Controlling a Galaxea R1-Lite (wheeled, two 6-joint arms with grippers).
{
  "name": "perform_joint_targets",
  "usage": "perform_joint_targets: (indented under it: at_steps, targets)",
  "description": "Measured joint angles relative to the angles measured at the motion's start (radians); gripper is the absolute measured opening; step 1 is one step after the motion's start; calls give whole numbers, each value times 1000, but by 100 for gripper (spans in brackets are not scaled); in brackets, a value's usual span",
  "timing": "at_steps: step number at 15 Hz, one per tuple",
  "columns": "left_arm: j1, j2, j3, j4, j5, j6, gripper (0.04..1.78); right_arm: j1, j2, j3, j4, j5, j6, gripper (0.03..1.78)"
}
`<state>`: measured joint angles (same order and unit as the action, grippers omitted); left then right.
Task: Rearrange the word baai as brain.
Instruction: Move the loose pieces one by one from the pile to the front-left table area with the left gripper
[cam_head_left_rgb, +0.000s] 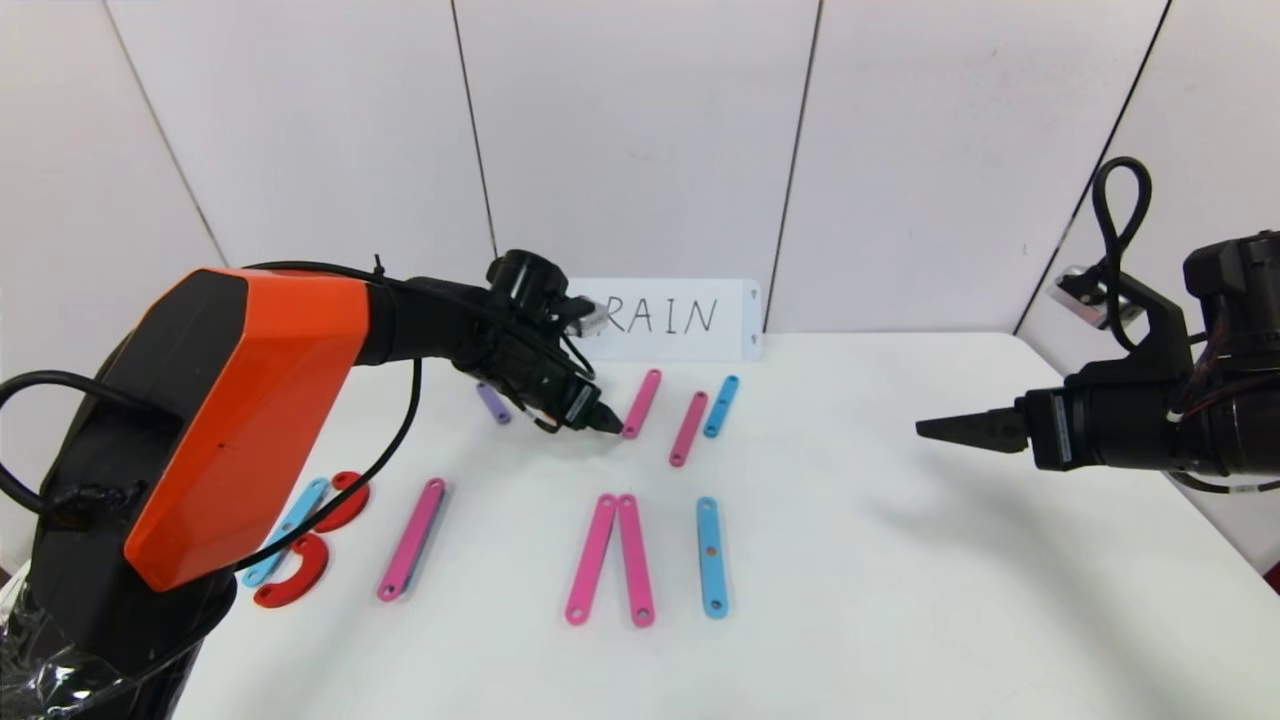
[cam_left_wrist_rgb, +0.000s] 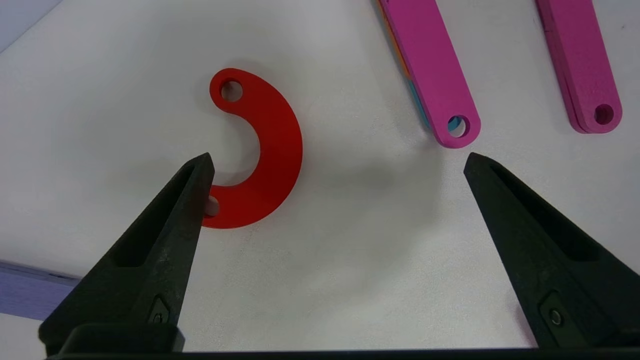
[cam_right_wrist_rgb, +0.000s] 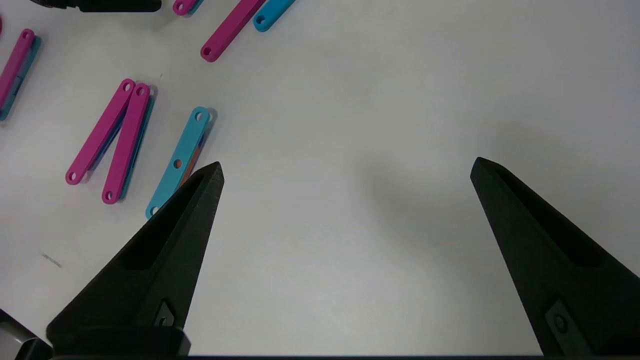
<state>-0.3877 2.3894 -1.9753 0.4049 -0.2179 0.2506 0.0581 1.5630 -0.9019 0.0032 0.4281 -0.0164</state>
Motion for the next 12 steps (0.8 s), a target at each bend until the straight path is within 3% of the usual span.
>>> perform_joint_targets:
  at_steps: [10, 12]
  targets:
    - [-3, 33, 0, -29, 9, 11, 174, 0, 2, 0, 0, 0, 0, 173]
    - [-3, 35, 1, -31, 10, 12, 165, 0, 2, 0, 0, 0, 0, 173]
